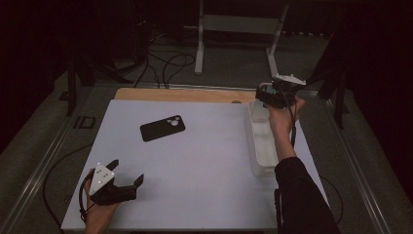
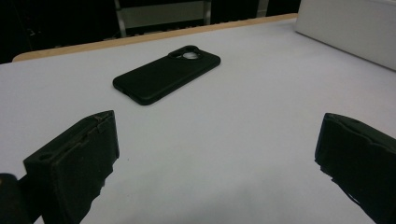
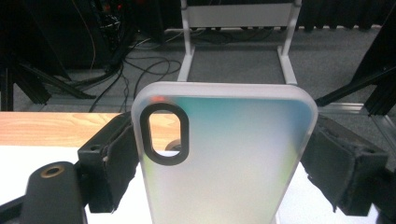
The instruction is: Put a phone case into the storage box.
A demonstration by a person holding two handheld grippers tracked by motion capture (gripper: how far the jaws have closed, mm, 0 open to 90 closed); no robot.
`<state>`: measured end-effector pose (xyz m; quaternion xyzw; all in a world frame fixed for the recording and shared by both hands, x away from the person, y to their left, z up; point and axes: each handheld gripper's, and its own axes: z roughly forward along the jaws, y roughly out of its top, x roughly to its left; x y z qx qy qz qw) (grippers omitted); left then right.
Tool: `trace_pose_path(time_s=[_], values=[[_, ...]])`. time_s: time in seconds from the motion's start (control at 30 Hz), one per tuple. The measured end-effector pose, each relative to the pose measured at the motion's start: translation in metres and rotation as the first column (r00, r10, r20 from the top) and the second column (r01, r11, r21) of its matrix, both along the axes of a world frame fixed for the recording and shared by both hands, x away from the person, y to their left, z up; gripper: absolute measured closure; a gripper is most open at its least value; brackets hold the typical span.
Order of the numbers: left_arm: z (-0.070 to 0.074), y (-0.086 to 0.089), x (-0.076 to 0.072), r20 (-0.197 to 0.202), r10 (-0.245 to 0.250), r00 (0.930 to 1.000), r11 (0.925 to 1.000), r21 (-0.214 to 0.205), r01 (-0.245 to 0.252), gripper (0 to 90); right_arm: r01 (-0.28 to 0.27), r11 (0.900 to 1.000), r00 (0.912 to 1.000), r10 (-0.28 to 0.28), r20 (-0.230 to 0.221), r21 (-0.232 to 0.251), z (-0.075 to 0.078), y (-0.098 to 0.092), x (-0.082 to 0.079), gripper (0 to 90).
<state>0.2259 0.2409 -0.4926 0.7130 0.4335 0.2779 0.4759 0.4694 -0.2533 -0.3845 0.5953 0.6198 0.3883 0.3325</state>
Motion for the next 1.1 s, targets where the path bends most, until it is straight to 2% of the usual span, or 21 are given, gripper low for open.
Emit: trace_pose_path(time_s=[0.4,0.7,1.0,1.1], values=[[0.0,0.0,0.0,0.0,0.0,1.0,1.0,0.0,0.0,0.2,0.011,0.9999,0.9988,-0.011,-0.048,0.003,-0.019,-0.001,0.005,16.7],[0.0,-0.001,0.0,-0.001,-0.001,1.0,1.0,0.0,0.001,0.2,0.007,1.0,0.9973,-0.007,-0.073,-0.001,-0.028,0.001,0.008,16.7],[0.0,0.0,0.0,0.0,-0.002,1.0,1.0,-0.002,0.002,0.2,0.011,0.9991,0.9931,-0.016,-0.116,-0.041,-0.04,0.004,0.014,16.6],[0.0,0.0,0.0,0.0,-0.002,1.0,1.0,-0.002,0.002,0.2,0.016,0.9992,0.9921,-0.021,-0.123,-0.038,-0.043,0.003,0.015,16.6]])
